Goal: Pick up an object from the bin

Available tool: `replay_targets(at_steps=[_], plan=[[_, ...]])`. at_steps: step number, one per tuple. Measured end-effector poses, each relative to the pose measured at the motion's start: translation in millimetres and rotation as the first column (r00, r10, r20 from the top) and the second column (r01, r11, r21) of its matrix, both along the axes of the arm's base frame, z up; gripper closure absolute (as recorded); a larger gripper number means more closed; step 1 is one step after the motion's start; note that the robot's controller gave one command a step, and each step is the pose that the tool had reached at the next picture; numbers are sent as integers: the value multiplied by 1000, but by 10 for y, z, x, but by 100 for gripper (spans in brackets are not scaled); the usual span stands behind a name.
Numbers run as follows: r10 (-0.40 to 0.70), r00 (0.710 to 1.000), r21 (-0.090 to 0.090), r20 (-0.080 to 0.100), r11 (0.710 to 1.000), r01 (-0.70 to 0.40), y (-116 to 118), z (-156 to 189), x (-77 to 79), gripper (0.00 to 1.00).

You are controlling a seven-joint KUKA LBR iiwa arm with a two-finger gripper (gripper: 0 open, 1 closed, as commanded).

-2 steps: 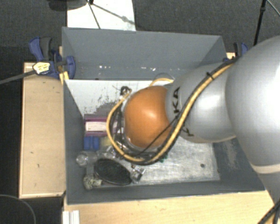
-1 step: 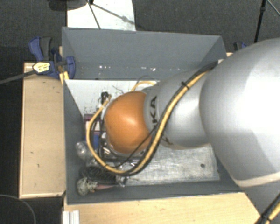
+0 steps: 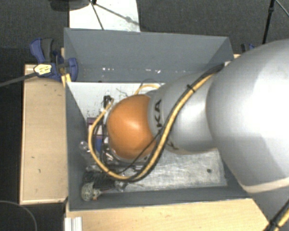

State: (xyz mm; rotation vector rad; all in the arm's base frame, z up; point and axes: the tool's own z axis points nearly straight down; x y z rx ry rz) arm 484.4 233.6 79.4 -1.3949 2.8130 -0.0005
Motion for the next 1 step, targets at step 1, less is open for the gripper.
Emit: replay_targets(at_steps=[1], plan=[[102,995,4,7,995,-102,111,1316,42,100]])
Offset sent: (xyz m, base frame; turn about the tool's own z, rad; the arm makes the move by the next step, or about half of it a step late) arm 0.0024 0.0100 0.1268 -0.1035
